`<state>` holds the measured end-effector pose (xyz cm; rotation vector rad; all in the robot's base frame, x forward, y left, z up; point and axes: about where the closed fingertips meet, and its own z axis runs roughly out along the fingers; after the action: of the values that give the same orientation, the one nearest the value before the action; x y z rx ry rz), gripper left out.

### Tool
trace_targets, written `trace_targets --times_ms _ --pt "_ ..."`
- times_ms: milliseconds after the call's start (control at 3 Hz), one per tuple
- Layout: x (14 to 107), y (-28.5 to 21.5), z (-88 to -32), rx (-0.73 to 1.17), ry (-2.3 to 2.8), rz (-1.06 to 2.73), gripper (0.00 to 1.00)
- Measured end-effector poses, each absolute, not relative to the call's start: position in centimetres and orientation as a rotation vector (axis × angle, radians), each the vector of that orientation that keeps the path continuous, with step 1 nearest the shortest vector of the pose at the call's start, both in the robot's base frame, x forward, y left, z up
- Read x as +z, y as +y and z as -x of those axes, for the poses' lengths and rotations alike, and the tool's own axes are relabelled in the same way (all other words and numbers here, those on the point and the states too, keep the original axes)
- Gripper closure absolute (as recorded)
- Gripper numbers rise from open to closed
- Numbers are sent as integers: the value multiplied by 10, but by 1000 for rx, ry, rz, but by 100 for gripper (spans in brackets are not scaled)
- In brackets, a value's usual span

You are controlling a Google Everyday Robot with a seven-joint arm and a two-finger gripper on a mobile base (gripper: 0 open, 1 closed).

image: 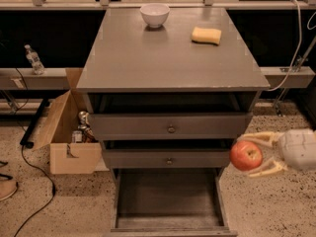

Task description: Pick apple from bottom drawer and place on counter

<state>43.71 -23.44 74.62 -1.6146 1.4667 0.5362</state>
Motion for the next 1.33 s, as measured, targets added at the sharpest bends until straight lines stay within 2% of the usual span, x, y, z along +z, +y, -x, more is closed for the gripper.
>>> trace_targets --times_ms 333,667,1333 --pt "809 -235 -449 451 1470 1605 100" --pt "917 -220 -504 280 1525 1545 100" --pt "920 -208 -518 310 1515 1536 100"
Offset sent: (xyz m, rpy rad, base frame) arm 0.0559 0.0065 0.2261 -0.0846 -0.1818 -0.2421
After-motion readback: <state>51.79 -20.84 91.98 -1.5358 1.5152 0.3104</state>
